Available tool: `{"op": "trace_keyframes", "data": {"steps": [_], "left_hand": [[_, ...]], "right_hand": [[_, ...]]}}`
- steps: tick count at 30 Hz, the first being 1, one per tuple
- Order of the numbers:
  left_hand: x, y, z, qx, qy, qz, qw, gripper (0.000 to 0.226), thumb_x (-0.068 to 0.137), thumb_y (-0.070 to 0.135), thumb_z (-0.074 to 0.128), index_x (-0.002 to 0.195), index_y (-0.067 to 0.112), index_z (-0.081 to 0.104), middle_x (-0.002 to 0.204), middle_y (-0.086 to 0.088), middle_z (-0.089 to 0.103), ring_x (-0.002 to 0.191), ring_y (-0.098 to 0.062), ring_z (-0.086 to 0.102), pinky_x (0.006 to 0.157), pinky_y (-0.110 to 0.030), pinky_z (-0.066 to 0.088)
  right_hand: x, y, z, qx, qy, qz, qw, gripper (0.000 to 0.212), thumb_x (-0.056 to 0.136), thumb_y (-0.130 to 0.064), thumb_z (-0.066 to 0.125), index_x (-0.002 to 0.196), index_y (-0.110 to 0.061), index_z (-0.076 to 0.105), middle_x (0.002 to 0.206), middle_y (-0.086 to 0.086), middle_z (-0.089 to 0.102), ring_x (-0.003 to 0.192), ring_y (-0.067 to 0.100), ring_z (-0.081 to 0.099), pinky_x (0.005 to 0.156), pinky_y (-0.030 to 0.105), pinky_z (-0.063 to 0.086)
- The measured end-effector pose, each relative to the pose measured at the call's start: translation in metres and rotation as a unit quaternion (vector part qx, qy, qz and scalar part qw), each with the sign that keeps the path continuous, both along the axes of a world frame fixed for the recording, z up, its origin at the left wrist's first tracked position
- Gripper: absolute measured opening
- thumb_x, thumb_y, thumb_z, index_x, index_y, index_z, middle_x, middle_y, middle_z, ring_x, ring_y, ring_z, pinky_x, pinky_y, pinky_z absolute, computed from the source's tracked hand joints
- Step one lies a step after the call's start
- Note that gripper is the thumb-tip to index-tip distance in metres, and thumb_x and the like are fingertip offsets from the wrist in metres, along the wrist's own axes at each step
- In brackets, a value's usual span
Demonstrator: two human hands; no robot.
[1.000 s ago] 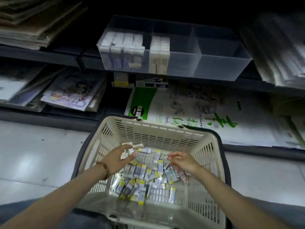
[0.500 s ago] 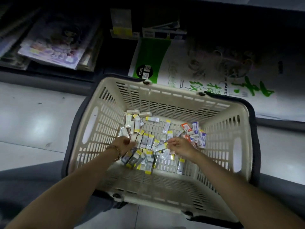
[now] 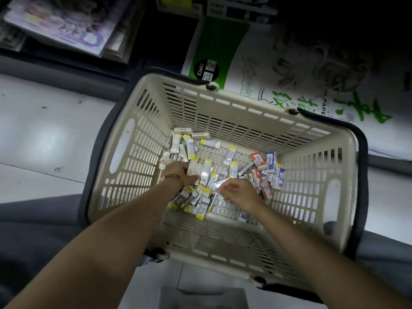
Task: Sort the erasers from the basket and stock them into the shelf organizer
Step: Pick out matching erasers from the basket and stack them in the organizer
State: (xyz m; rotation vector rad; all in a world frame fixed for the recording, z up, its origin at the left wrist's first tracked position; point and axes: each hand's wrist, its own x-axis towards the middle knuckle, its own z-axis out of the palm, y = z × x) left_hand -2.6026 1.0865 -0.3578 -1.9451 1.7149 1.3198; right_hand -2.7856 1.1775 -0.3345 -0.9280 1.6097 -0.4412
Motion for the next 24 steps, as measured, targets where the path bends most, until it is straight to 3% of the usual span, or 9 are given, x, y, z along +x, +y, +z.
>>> {"op": "trace_keyframes", "data": {"steps": [4, 7, 11, 14, 16, 17, 19, 21, 24], "left_hand": [[-0.018, -0.003, -0.003, 0.019, -0.029, -0.062, 0.997, 0.071, 0.079, 0.049, 0.067, 0.137, 0.012, 0.047, 0.132, -0.012, 0.055, 0.12, -0.031, 0.052, 0.096, -0.041, 0.046], [-0.021, -0.006, -0.004, 0.022, -0.03, -0.053, 0.998, 0.075, 0.082, 0.047, 0.065, 0.142, 0.009, 0.038, 0.141, -0.013, 0.047, 0.127, -0.032, 0.045, 0.101, -0.041, 0.042], [-0.005, -0.011, -0.002, 0.03, 0.015, -0.044, 0.998, 0.056, 0.084, 0.037, 0.067, 0.125, 0.002, 0.054, 0.124, -0.018, 0.059, 0.112, -0.033, 0.056, 0.088, -0.037, 0.045], [0.011, -0.019, 0.003, 0.102, 0.116, 0.032, 0.988, 0.041, 0.089, 0.022, 0.062, 0.119, -0.005, 0.055, 0.112, -0.024, 0.063, 0.087, -0.032, 0.067, 0.082, -0.038, 0.055], [0.019, -0.024, 0.012, 0.171, 0.189, 0.122, 0.959, 0.03, 0.091, 0.013, 0.059, 0.115, -0.003, 0.05, 0.097, -0.021, 0.061, 0.068, -0.022, 0.071, 0.064, -0.027, 0.059], [0.022, -0.026, 0.017, 0.205, 0.219, 0.161, 0.94, 0.016, 0.091, 0.009, 0.058, 0.101, 0.001, 0.049, 0.087, -0.017, 0.061, 0.068, -0.022, 0.072, 0.059, -0.024, 0.058], [0.024, -0.025, 0.024, 0.245, 0.249, 0.198, 0.916, 0.014, 0.091, 0.006, 0.057, 0.087, 0.004, 0.044, 0.089, -0.017, 0.063, 0.086, -0.029, 0.07, 0.066, -0.027, 0.059], [0.025, -0.02, 0.029, 0.248, 0.247, 0.17, 0.921, 0.014, 0.091, 0.005, 0.057, 0.102, 0.001, 0.049, 0.111, -0.02, 0.062, 0.103, -0.031, 0.065, 0.072, -0.03, 0.059], [0.023, -0.013, 0.029, 0.248, 0.243, 0.147, 0.926, 0.008, 0.093, 0.005, 0.053, 0.098, 0.002, 0.049, 0.116, -0.018, 0.059, 0.106, -0.028, 0.061, 0.068, -0.028, 0.059]], "right_hand": [[0.026, 0.004, -0.008, 0.06, 0.023, 0.079, 0.995, 0.031, 0.081, -0.024, 0.074, 0.103, -0.003, 0.07, 0.102, 0.014, 0.069, 0.096, 0.023, 0.063, 0.086, 0.033, 0.049], [0.037, 0.005, -0.015, 0.067, 0.042, 0.066, 0.995, 0.031, 0.08, -0.024, 0.074, 0.102, -0.003, 0.069, 0.096, 0.013, 0.067, 0.095, 0.025, 0.061, 0.084, 0.032, 0.047], [0.025, 0.003, -0.017, 0.053, 0.066, 0.025, 0.996, 0.021, 0.081, -0.023, 0.073, 0.092, -0.006, 0.067, 0.075, 0.001, 0.06, 0.076, 0.015, 0.058, 0.075, 0.028, 0.049], [-0.005, 0.008, -0.015, 0.021, 0.104, -0.049, 0.993, 0.019, 0.079, -0.019, 0.075, 0.092, -0.01, 0.063, 0.083, 0.009, 0.062, 0.075, 0.017, 0.058, 0.074, 0.032, 0.052], [-0.02, 0.014, -0.014, 0.014, 0.104, -0.041, 0.994, 0.028, 0.078, -0.018, 0.076, 0.101, -0.013, 0.06, 0.087, 0.005, 0.058, 0.081, 0.021, 0.058, 0.079, 0.036, 0.051], [-0.023, 0.016, -0.014, 0.014, 0.094, -0.03, 0.995, 0.032, 0.078, -0.018, 0.076, 0.105, -0.014, 0.059, 0.089, 0.004, 0.056, 0.081, 0.021, 0.056, 0.078, 0.034, 0.049], [-0.019, 0.019, -0.014, 0.015, 0.075, -0.026, 0.997, 0.039, 0.077, -0.017, 0.077, 0.108, -0.015, 0.055, 0.094, 0.004, 0.05, 0.08, 0.018, 0.049, 0.074, 0.031, 0.046], [-0.007, 0.021, -0.016, 0.011, 0.086, -0.038, 0.995, 0.045, 0.075, -0.017, 0.078, 0.11, -0.014, 0.049, 0.098, 0.002, 0.045, 0.082, 0.017, 0.044, 0.076, 0.036, 0.046], [0.01, 0.021, -0.021, -0.003, 0.166, -0.02, 0.986, 0.044, 0.074, -0.016, 0.079, 0.101, -0.016, 0.044, 0.097, -0.001, 0.043, 0.08, 0.018, 0.044, 0.075, 0.038, 0.044]]}}
